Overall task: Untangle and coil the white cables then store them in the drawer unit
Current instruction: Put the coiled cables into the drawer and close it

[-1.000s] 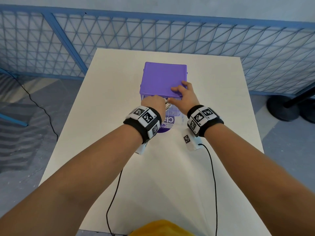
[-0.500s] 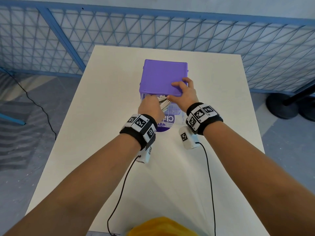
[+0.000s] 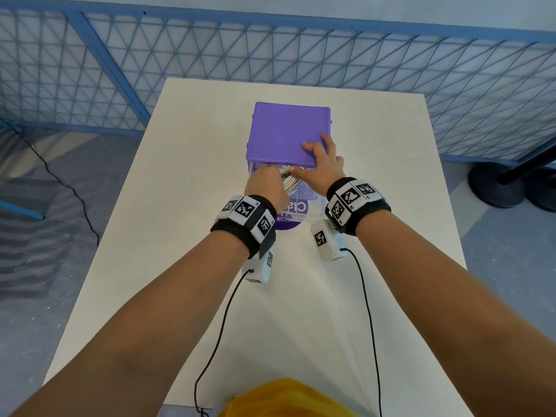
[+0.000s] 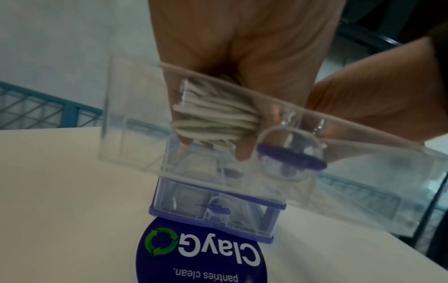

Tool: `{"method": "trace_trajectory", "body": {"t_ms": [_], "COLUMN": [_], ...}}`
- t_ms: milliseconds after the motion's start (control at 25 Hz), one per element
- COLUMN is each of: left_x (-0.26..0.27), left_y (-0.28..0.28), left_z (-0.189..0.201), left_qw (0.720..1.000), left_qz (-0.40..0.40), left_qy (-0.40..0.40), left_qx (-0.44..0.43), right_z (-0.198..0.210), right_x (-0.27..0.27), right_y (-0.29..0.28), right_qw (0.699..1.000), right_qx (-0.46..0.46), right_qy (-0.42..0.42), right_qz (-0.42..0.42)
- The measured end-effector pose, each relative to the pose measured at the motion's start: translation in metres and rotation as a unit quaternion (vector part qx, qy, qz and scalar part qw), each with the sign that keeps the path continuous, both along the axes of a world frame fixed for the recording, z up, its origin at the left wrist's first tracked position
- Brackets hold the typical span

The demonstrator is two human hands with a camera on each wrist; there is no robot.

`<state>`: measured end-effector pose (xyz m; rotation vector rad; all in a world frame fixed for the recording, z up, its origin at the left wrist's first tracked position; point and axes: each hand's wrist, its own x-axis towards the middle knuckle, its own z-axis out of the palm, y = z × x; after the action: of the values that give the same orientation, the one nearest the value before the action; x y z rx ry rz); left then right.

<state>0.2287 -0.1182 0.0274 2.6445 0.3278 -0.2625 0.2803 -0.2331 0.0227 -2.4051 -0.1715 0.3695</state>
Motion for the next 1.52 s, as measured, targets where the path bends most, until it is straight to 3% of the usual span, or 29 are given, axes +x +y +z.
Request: {"method": "trace_trajectory", "body": {"t_ms": [200, 400, 640, 840, 960, 1120, 1200, 1360, 1520], "left_x": [0.000, -0.001, -0.004, -0.013, -0.015, -0.015, -0.018, -0.029, -0.038], "left_y": [0.007, -0.005, -0.004, -0.009, -0.006, -0.004, -0.005, -0.005, -0.001], "left_z": [-0.007, -0.013, -0.019, -0.007, -0.006, 0.000, 0.001, -0.004, -0.006], "left_qw": [0.996, 0.998, 0.990, 0.978, 0.984, 0.988, 0.984, 0.992, 0.988], "left_qz": [-0.041, -0.041, 0.066, 0.123, 0.083, -0.030, -0.064, -0.058, -0.105], "left_qy": [0.033, 0.019, -0.106, -0.129, -0.144, -0.123, -0.113, -0.095, -0.114], "left_qx": [-0.074, 0.052, -0.065, -0.107, -0.067, 0.089, 0.123, 0.053, 0.027], "right_z": [-0.001, -0.002, -0.003, -0.004, -0.004, -0.003, -0.004, -0.004, 0.000], "right_x": [0.000, -0.001, -0.004, -0.003, -0.003, -0.003, -0.002, -0.003, -0.001], "right_y": [0.001, 0.003, 0.006, 0.005, 0.005, 0.004, 0.004, 0.005, 0.002], "right_qw": [1.000, 1.000, 0.999, 0.999, 0.999, 0.999, 0.999, 0.999, 1.000], "right_qx": [0.000, 0.009, 0.011, 0.008, 0.008, 0.003, 0.004, 0.004, 0.003], "right_qy": [0.000, -0.013, -0.027, -0.027, -0.025, -0.028, -0.030, -0.028, -0.014], "right_qz": [-0.004, -0.026, -0.033, -0.033, -0.033, -0.029, -0.032, -0.031, -0.025]}}
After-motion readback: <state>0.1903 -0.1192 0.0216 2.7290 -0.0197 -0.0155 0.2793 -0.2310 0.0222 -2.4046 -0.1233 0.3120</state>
